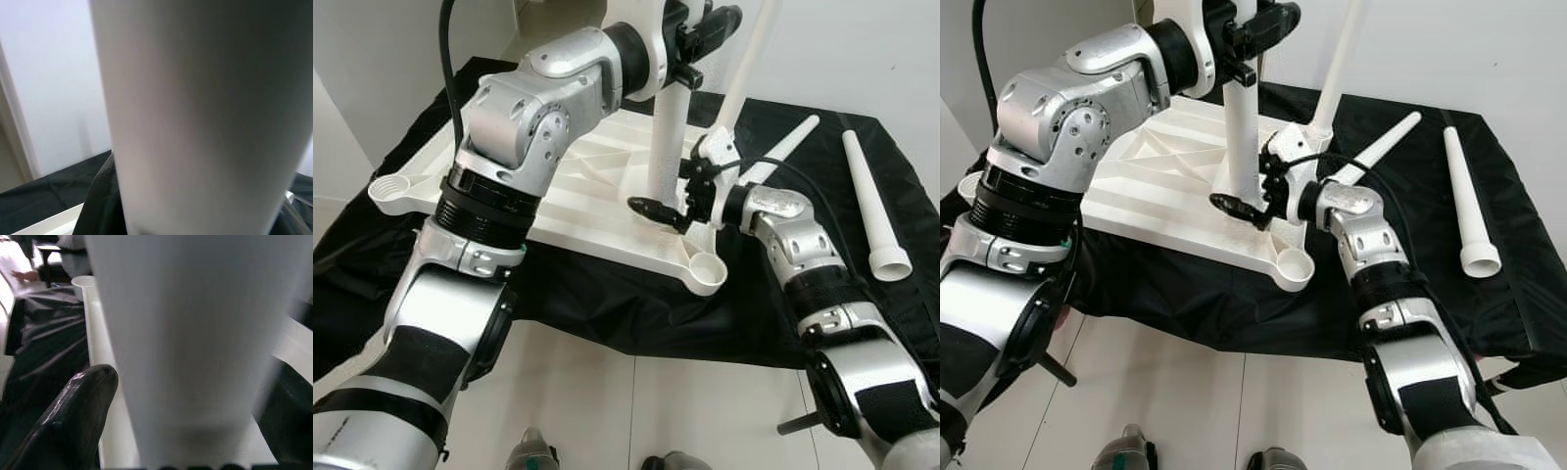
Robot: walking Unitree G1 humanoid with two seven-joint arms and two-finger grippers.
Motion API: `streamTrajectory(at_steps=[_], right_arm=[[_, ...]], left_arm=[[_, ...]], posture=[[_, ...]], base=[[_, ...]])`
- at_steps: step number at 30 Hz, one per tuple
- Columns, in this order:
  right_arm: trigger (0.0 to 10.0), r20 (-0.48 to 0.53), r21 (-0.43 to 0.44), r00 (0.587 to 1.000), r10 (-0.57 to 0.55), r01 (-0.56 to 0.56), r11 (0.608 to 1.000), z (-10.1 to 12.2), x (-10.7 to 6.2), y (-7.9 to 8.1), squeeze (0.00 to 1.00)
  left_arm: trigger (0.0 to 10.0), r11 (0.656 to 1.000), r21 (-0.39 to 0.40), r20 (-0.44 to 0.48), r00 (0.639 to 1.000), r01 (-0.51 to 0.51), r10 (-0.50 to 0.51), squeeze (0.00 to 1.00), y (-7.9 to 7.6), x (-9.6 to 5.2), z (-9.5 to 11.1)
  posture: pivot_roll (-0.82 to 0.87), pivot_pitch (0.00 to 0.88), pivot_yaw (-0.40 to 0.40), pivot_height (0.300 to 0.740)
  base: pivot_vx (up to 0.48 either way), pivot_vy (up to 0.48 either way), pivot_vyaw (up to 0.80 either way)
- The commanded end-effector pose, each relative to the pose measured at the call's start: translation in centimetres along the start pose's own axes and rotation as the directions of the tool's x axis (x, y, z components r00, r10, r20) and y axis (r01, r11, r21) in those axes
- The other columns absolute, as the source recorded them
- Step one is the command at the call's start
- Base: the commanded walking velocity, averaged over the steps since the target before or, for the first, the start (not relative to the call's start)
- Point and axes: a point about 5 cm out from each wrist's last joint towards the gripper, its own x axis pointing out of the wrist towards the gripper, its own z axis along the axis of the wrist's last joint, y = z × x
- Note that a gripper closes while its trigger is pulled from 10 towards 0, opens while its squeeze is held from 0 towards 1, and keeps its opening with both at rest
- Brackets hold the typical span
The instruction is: Building children table
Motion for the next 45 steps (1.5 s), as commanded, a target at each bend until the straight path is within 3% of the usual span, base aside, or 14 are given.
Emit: streamTrajectory(at_steps=[1,4,5,6,7,8,10,11,25,26,27,38,45], right_arm=[[10.0,-0.002,-0.012,1.000,-0.011,0.011,1.000,0.1,0.0,-0.3,0.00],[10.0,0.004,-0.007,1.000,-0.016,0.016,1.000,0.2,0.2,-0.3,0.00],[8.1,0.004,-0.004,1.000,-0.024,0.024,1.000,0.1,0.4,-0.3,0.00],[5.0,0.008,-0.003,1.000,-0.025,0.025,1.000,0.2,0.5,-0.4,0.00],[5.0,0.008,-0.003,1.000,-0.025,0.025,1.000,0.2,0.5,-0.4,0.00],[0.8,0.008,-0.004,1.000,-0.025,0.025,1.000,0.2,0.5,-0.5,0.00],[0.8,0.009,-0.007,1.000,-0.025,0.025,1.000,0.2,0.5,-0.5,0.00],[0.0,0.008,-0.011,1.000,-0.024,0.024,1.000,0.3,0.5,-0.6,0.00],[0.0,0.015,-0.028,0.999,-0.035,0.035,0.999,0.5,0.3,-1.2,0.00],[10.0,0.012,-0.024,0.999,-0.043,0.044,0.999,0.5,0.4,-1.2,0.00],[10.0,0.018,-0.010,0.998,-0.052,0.052,0.999,0.4,0.4,-1.3,0.00],[10.0,0.036,0.029,0.993,-0.112,0.111,0.993,0.1,0.3,-1.5,0.00],[10.0,0.040,0.094,0.974,-0.225,0.220,0.971,-0.1,-0.1,-2.4,0.00]], left_arm=[[10.0,0.991,0.029,0.014,0.991,0.133,-0.134,0.00,-1.2,0.2,0.9],[10.0,0.990,0.029,0.015,0.990,0.137,-0.137,0.00,-1.3,0.2,1.0],[10.0,0.990,0.028,0.013,0.990,0.139,-0.140,0.00,-1.3,0.2,0.9],[10.0,0.990,0.029,0.012,0.990,0.141,-0.141,0.00,-1.3,0.2,0.9],[10.0,0.990,0.029,0.012,0.990,0.141,-0.141,0.00,-1.3,0.2,0.9],[10.0,0.989,0.030,0.009,0.990,0.142,-0.142,0.00,-1.3,0.2,0.9],[10.0,0.989,0.030,0.008,0.990,0.142,-0.142,0.00,-1.3,0.2,0.8],[10.0,0.989,0.030,0.008,0.990,0.142,-0.142,0.00,-1.3,0.2,0.8],[10.0,0.986,0.062,0.010,0.988,0.153,-0.154,0.00,-1.7,0.2,0.8],[10.0,0.985,0.056,0.014,0.987,0.161,-0.162,0.29,-1.8,0.1,0.7],[10.0,0.984,0.044,0.014,0.985,0.171,-0.172,1.00,-1.7,0.0,0.6],[10.0,0.985,0.011,0.007,0.985,0.175,-0.175,1.00,-1.7,-0.2,0.1],[10.0,0.984,-0.013,0.018,0.984,0.178,-0.178,1.00,-1.9,-0.2,0.0]], posture=[[0.10,0.001,-0.058,0.740],[0.10,0.001,-0.058,0.740],[0.10,0.002,-0.058,0.740],[0.10,0.003,-0.059,0.740],[0.10,0.003,-0.059,0.740],[0.10,0.003,-0.060,0.740],[0.10,0.003,-0.060,0.740],[0.10,0.002,-0.060,0.740],[0.09,0.000,-0.062,0.740],[0.09,0.000,-0.064,0.740],[0.09,0.000,-0.065,0.740],[0.09,0.000,-0.063,0.740],[0.08,0.000,-0.061,0.740]], base=[[0.000,0.000,0.00],[0.000,0.000,0.00],[0.000,0.000,0.00],[0.000,0.000,0.00],[0.000,0.000,0.00],[0.000,0.000,0.00],[0.000,0.000,0.00],[0.000,0.000,0.00],[0.000,0.000,0.00],[0.000,0.000,0.00],[0.000,0.000,0.00],[0.000,0.000,0.00],[0.000,0.000,0.00]])
